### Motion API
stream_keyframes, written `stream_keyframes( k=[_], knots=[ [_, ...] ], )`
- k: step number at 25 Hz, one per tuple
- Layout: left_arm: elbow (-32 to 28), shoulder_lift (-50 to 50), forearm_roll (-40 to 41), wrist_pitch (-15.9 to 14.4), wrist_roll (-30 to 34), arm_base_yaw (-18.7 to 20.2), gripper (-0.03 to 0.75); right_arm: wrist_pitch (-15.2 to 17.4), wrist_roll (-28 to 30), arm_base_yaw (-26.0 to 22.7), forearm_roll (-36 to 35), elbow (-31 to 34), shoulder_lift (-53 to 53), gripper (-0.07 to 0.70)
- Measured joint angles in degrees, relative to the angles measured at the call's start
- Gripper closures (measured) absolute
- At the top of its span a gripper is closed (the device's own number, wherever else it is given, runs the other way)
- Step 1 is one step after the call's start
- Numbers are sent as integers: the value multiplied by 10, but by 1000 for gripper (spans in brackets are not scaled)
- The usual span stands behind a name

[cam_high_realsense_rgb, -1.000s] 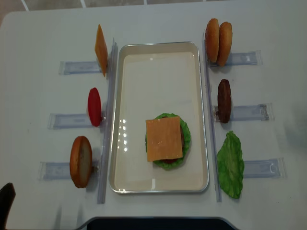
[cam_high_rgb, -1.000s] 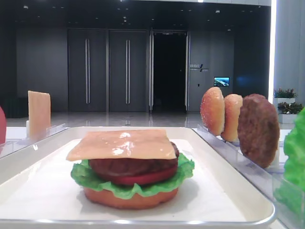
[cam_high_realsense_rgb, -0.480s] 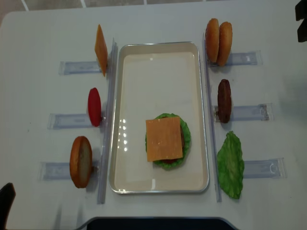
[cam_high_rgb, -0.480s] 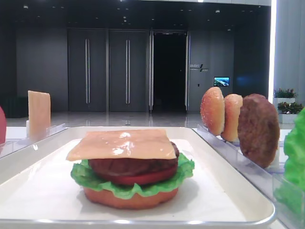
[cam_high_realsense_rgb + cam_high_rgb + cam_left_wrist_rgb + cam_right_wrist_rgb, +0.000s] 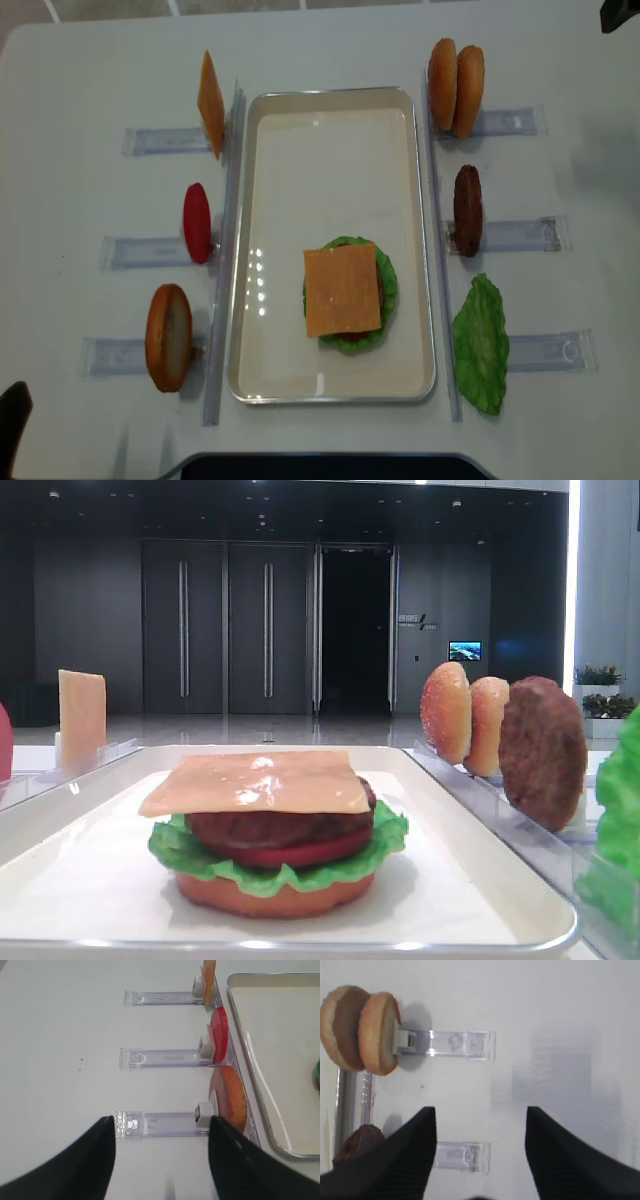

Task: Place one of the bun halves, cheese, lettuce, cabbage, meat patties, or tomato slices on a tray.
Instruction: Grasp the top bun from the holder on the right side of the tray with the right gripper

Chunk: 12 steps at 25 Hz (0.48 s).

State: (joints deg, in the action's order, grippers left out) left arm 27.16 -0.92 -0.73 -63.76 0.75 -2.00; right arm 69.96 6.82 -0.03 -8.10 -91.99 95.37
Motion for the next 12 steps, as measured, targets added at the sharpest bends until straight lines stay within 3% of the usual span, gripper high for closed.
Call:
stream_keyframes(
  k=[12],
  knots=[
    [0,0,0,0,0,0,262,-1,6,0,5,-105,104,223]
  ],
)
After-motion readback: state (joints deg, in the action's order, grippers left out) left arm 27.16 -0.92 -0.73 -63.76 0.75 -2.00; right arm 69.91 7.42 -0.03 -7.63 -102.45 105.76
